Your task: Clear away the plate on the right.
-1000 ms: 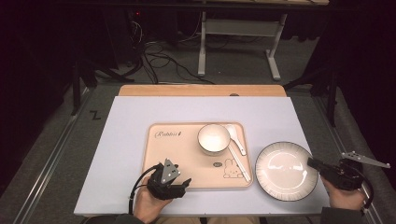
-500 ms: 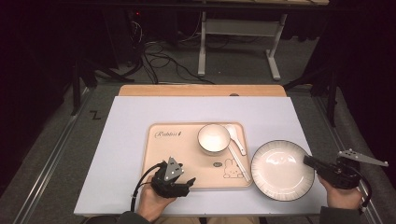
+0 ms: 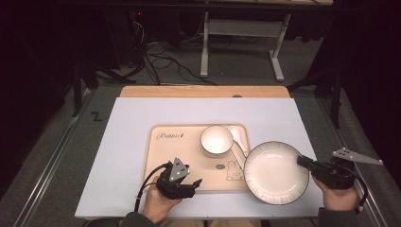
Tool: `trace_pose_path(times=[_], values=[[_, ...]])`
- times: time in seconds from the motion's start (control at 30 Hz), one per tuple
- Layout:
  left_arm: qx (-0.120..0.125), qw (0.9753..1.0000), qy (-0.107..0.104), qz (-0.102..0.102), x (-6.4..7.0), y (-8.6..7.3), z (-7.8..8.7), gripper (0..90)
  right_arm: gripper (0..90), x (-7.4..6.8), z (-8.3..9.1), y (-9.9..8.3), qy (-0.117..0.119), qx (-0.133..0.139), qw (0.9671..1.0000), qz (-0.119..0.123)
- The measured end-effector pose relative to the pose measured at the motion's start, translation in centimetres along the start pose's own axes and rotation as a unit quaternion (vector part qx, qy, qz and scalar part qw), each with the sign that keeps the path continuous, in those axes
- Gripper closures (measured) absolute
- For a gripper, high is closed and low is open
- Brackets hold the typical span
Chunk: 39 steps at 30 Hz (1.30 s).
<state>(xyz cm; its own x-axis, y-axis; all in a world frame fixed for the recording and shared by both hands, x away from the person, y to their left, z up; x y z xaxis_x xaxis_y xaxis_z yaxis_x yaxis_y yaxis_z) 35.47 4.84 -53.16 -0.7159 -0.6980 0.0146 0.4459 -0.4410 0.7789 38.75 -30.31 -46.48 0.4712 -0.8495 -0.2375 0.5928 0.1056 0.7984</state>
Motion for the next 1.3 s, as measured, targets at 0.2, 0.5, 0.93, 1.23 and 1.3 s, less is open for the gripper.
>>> trace_pose_path(times=[0.2,0.5,0.93,1.23,1.3], values=[[0.006,0.9999,-0.009,0.003,0.3,0.5,0.0,35.1,85.8,-1.9,-1.6,0.1,0.017,-0.017,0.9996,0.015],[0.017,0.9995,-0.026,0.011,0.5,1.2,0.4,34.5,85.8,-5.4,-4.4,0.7,0.050,-0.038,0.9966,0.054],[0.031,0.9987,-0.034,0.019,0.3,1.9,1.1,37.0,85.8,-10.5,-8.0,1.8,0.092,-0.057,0.9891,0.100],[0.030,0.9987,-0.025,0.033,-0.5,1.8,1.3,43.7,85.8,-13.0,-9.5,2.5,0.114,-0.055,0.9850,0.117],[0.031,0.9985,-0.024,0.037,-0.8,1.8,1.4,47.1,85.7,-13.5,-9.8,2.6,0.117,-0.057,0.9842,0.121]])
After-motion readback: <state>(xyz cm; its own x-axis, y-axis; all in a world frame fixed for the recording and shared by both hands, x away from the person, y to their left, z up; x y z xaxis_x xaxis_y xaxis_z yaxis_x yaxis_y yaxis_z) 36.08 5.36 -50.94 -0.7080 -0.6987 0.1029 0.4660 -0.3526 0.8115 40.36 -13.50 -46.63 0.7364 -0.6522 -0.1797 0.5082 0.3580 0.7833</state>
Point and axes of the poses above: each handheld gripper's, and its own axes: z roughly backward along the jaws, y roughly out of its top, x roughly to its right, the point moved 9 cm from there along -z, roughly forward along the jaws, and after that the axes turned 1 degree about -x, right-handed, at the moved point
